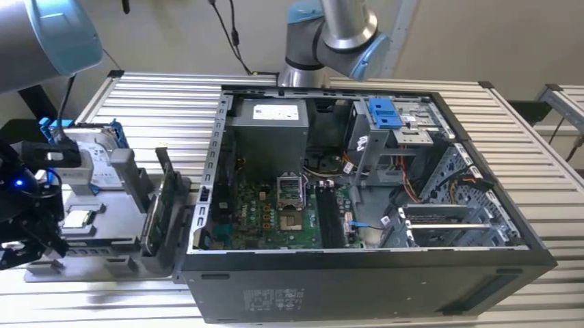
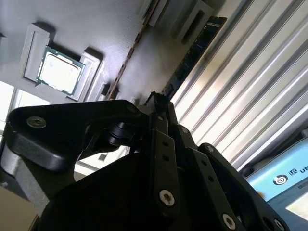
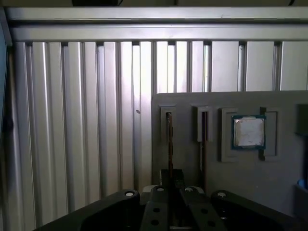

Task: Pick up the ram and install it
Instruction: 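Pick up the ram and move it above insertion slot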

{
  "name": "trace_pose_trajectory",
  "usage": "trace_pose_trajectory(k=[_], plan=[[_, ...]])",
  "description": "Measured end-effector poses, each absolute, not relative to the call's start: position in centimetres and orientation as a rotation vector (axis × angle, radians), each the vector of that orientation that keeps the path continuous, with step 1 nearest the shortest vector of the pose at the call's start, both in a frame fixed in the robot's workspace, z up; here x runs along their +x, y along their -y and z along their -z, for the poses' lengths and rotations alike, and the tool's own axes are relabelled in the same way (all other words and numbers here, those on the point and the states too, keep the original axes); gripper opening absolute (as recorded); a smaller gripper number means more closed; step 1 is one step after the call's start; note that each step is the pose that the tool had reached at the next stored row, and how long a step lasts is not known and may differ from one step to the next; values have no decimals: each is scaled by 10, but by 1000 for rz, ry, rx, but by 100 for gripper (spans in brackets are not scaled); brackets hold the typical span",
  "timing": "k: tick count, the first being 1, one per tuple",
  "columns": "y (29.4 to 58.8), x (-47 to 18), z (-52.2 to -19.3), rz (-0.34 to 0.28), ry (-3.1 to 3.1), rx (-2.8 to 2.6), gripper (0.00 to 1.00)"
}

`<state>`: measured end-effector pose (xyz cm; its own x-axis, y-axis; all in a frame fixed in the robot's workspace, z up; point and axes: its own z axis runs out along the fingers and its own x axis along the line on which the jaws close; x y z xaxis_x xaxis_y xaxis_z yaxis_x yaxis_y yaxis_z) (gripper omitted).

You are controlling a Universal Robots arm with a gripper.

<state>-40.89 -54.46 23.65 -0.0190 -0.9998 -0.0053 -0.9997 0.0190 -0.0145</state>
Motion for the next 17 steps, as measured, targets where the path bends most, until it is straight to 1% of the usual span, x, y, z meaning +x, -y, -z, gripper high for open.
trace_pose_trajectory(k=[17], plan=[[545, -409, -247, 19, -2236, -2194, 14]])
